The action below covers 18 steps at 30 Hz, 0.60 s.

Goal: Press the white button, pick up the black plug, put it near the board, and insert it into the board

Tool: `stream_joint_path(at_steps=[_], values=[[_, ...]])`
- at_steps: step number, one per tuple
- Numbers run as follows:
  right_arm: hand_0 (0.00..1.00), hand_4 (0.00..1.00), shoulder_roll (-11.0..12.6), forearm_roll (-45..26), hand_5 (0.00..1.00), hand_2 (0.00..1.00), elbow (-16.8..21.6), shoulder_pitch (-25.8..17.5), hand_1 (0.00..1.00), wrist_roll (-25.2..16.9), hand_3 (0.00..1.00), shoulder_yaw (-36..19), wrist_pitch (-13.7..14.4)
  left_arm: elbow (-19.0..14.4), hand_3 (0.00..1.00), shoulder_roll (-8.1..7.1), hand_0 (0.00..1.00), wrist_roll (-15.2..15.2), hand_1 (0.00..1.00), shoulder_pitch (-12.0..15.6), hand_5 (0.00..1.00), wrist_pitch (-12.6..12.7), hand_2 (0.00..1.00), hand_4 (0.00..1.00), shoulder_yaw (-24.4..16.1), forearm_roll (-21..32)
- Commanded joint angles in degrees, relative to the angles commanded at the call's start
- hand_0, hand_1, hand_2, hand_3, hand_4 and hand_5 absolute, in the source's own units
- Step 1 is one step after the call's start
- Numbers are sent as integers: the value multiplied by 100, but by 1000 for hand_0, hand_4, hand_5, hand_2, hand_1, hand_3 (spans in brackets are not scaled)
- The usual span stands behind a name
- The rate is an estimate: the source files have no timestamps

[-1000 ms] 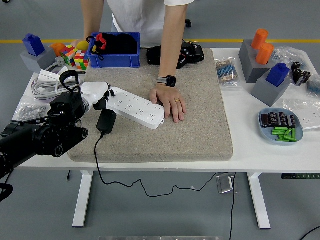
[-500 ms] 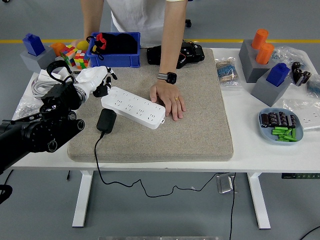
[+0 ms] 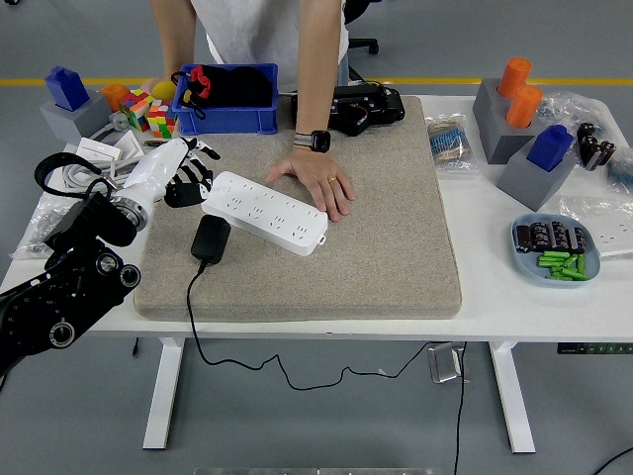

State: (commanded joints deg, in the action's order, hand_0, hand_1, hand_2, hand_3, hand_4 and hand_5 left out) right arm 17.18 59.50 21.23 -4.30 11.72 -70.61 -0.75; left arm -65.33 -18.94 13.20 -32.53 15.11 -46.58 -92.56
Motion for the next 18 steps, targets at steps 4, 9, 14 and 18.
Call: stream_joint_path(at_steps=[4,9,14,18], values=[[799,710,1,13,479,686,3,3,702,-4,650,-14,3,-440,858,10,757,255,847,433,447,-66,852,921,-211,-69],[798,710,-7,15,479,686,3,2,702,-5,650,-15,2,-709,909,55,810,473,893,791,509,-49,914,966,-227,-434],[798,710,-5,17,479,686,5,7,702,-8,650,-12,3,-734,909,141,810,293,893,1034,509,249,914,966,-165,-893],[799,710,-8,19,479,686,4,14,702,-8,650,-21,4,-697,916,229,817,306,899,1138,511,411,927,998,-197,-1260]])
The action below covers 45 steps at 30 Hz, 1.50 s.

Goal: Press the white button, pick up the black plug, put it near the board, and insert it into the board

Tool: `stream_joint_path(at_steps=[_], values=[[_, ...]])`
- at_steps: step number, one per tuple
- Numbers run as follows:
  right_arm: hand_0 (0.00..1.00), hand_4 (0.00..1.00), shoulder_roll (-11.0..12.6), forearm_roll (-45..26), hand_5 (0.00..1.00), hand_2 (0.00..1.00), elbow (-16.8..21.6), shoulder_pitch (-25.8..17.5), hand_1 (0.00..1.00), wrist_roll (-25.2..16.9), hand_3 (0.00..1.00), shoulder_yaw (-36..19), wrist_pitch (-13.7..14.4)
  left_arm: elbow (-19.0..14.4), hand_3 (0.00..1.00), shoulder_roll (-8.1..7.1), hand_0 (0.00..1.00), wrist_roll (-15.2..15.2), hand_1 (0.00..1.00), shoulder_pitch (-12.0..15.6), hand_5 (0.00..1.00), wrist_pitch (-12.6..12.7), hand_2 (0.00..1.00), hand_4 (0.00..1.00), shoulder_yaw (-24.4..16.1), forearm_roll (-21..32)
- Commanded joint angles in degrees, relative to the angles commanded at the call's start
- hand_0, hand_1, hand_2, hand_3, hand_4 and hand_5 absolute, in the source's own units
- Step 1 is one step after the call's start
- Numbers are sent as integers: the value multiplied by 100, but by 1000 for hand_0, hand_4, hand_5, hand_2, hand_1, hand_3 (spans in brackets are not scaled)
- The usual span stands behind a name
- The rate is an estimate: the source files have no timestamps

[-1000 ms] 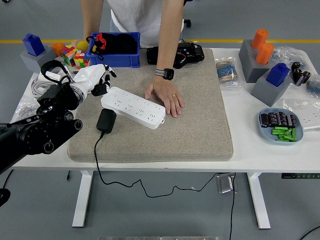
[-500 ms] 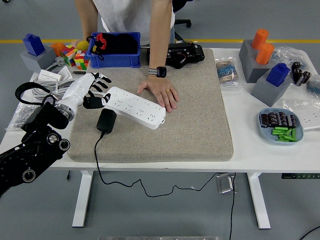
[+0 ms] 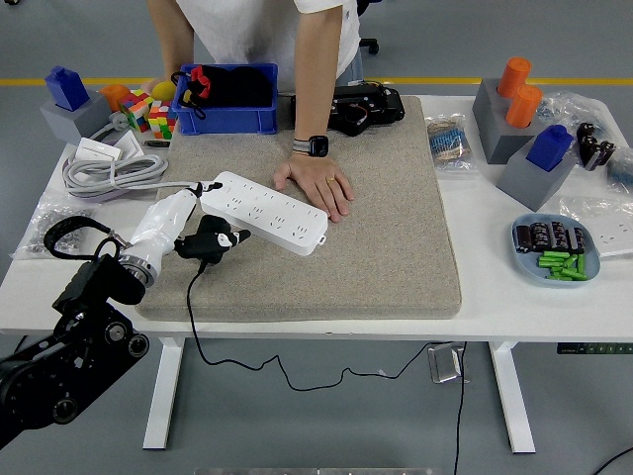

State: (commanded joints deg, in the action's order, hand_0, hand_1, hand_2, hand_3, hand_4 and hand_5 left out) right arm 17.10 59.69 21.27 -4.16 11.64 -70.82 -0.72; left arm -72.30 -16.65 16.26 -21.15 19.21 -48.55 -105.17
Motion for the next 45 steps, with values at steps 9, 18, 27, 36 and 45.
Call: stream_joint_path(at_steps=[9,18,27,36,45], values=[[798,711,-3,-4,478,686,5,15,702,-1,649,13,0,199,853,137,727,642,808,45,136,422,822,935,36,-1218],[798,711,18,-10,476,687,17,33,702,-7,649,57,1,489,827,197,671,679,734,-5,90,331,748,904,76,-929],[798,712,31,-11,476,686,10,42,702,-5,649,81,-1,668,797,252,529,633,647,-100,111,379,658,891,177,-867],[799,711,55,-20,474,686,12,44,703,-6,648,124,-2,603,796,260,521,620,647,-134,120,337,663,888,136,-786],[801,710,59,-29,473,687,12,44,703,-6,648,148,-5,543,795,198,508,678,652,-148,129,284,666,888,36,-768]])
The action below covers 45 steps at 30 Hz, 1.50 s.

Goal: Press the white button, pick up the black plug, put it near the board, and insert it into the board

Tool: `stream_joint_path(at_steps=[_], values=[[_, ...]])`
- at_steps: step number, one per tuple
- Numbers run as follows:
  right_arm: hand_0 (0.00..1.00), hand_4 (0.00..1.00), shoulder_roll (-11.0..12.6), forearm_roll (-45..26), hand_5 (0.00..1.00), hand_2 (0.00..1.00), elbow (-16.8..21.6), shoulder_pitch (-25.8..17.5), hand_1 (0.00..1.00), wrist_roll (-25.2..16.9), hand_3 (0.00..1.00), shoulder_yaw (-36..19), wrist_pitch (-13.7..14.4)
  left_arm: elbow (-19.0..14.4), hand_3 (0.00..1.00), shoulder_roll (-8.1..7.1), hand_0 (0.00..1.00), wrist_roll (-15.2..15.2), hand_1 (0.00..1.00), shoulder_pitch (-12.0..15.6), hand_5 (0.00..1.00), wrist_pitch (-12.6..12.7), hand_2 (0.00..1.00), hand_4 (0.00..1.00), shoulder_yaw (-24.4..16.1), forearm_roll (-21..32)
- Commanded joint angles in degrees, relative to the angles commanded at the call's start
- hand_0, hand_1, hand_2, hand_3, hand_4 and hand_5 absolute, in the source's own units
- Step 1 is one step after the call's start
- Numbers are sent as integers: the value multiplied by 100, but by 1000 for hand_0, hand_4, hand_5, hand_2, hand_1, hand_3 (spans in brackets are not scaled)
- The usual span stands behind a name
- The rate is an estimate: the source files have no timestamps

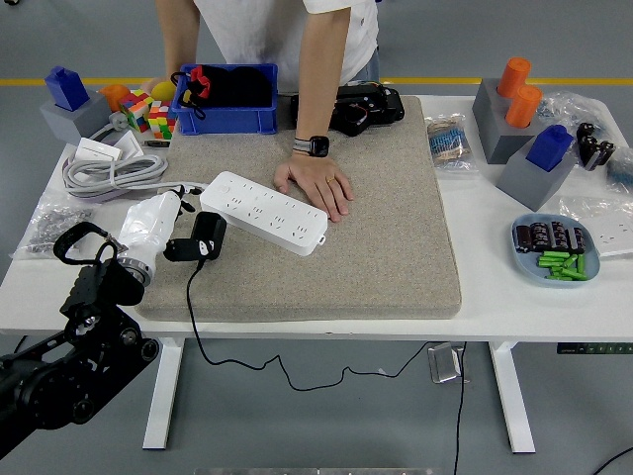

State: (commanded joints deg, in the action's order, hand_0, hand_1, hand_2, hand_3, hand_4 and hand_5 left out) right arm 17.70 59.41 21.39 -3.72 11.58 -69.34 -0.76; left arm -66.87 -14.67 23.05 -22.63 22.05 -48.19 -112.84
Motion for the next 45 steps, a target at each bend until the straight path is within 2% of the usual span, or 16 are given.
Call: stream_joint_path(at_steps=[9,17,18,26,35,36,41,42,45], values=[[801,711,9,1,474,687,1,-5,702,-6,648,12,-6,20,796,58,508,56,657,-1,132,-45,672,887,111,53],[802,710,4,16,472,687,-6,-42,703,-14,647,12,-12,-83,801,30,511,87,670,17,141,-39,685,885,26,76],[803,699,3,17,466,687,-7,-45,703,-14,641,15,-14,-92,808,30,511,85,692,20,165,-34,700,885,6,71],[803,705,-3,18,470,687,-3,-41,703,-17,641,-14,-14,-254,807,-20,515,142,690,5,156,-78,699,885,-126,52],[803,703,-18,15,469,687,-4,-44,703,-23,641,-9,-29,-232,808,23,542,234,691,18,158,-193,705,885,23,260],[803,700,-19,14,465,687,-4,-45,703,-24,640,-8,-31,-222,865,28,607,247,771,18,404,-201,793,974,34,287],[803,700,-17,14,465,687,-12,-58,703,-25,640,0,-33,-140,865,52,607,256,771,-23,404,-231,793,974,85,337],[803,702,-17,14,464,687,-13,-57,703,-25,639,2,-33,-115,921,59,662,260,807,-37,569,-225,870,998,91,331],[803,702,-23,14,464,687,-10,-53,703,-27,639,-4,-33,-27,921,83,662,284,807,-78,569,-190,870,998,122,296]])
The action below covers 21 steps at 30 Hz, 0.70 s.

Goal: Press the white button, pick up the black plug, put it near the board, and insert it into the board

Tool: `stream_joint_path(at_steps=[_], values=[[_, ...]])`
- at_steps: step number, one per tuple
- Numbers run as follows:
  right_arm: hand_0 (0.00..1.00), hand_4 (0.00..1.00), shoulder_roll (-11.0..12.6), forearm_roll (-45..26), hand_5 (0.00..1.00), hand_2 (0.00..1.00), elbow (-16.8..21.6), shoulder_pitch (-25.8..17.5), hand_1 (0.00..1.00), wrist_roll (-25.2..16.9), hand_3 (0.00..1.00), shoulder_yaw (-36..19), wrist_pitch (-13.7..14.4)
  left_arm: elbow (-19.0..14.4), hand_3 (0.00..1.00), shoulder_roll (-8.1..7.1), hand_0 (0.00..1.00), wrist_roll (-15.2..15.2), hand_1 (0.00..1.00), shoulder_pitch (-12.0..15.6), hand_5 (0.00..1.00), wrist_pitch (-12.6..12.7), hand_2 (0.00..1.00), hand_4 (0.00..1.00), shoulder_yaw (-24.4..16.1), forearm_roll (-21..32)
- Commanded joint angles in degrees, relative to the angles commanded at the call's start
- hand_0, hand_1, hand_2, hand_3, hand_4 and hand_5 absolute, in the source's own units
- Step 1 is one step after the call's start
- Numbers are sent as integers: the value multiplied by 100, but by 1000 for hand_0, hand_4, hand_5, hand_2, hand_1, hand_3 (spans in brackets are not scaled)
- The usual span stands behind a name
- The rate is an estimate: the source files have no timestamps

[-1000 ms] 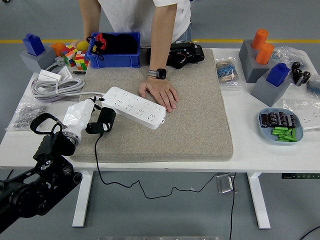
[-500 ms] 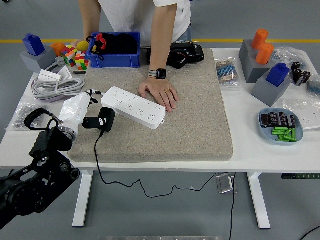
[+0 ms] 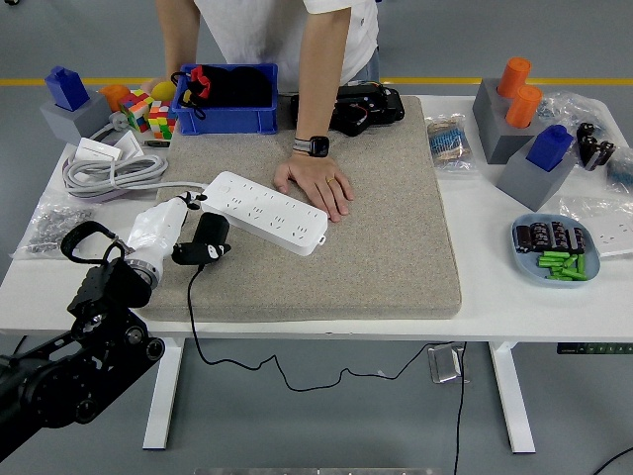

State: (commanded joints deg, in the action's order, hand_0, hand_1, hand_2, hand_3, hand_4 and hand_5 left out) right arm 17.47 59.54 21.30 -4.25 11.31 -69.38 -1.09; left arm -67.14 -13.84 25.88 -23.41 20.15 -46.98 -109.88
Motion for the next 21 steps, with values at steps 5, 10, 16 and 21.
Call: stream_joint_path(at_steps=[5,10,16,21], values=[[803,699,-5,3,462,685,3,4,702,-2,638,-13,1,27,906,19,648,-13,799,-34,499,20,859,998,-9,19],[804,679,-6,5,453,687,0,-3,702,-1,636,-8,6,36,891,19,630,33,782,-83,429,11,834,998,28,23],[804,672,-14,0,446,686,5,2,702,-2,636,-6,10,81,847,36,592,119,751,-86,272,-15,773,941,112,3],[804,668,-15,2,444,686,-2,-8,701,-3,635,0,14,98,790,31,456,155,673,-97,163,-15,662,891,127,-6]])
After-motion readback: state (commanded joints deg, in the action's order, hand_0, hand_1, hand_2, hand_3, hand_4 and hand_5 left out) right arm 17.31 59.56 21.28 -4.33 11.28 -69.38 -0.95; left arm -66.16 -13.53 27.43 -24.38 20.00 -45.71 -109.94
